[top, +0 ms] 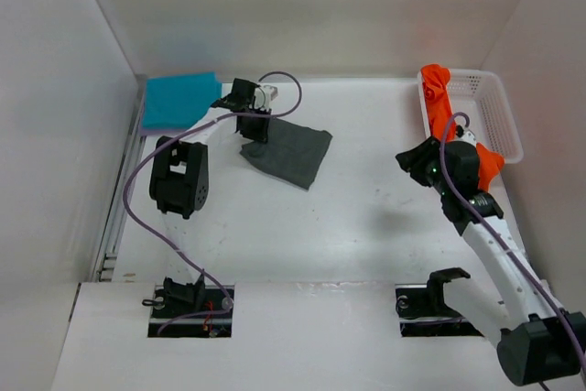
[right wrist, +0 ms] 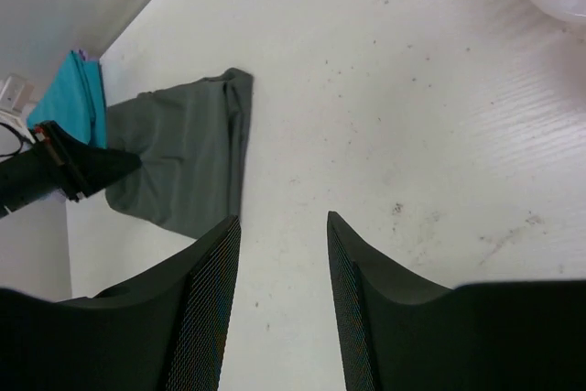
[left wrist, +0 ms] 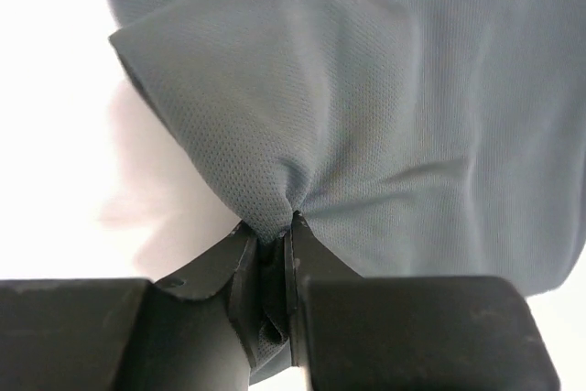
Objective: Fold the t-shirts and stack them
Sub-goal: Put the neatly folded tshirt into the corner of the board with the left arm
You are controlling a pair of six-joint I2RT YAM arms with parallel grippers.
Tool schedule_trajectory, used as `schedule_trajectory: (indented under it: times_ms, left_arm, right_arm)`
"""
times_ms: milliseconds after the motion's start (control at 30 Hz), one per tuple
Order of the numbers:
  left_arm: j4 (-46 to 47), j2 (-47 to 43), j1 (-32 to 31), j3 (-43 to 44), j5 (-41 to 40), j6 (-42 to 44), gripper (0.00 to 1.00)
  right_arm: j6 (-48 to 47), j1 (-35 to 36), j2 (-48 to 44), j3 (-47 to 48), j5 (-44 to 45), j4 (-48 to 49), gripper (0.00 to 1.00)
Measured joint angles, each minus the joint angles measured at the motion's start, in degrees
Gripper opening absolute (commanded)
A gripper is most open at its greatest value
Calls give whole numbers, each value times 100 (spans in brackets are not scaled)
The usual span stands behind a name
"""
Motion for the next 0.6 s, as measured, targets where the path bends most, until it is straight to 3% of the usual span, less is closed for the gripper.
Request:
schedule_trajectory:
  times_ms: [367,600]
  left_arm:
    - [-4,203,557,1322,-1777,1720,0]
    - [42,483,599,1985,-2404,2306,0]
  right_arm:
    - [-28,-4,-645,-173,85,-719,48]
    - [-48,15,-855,-289,157,-1025,48]
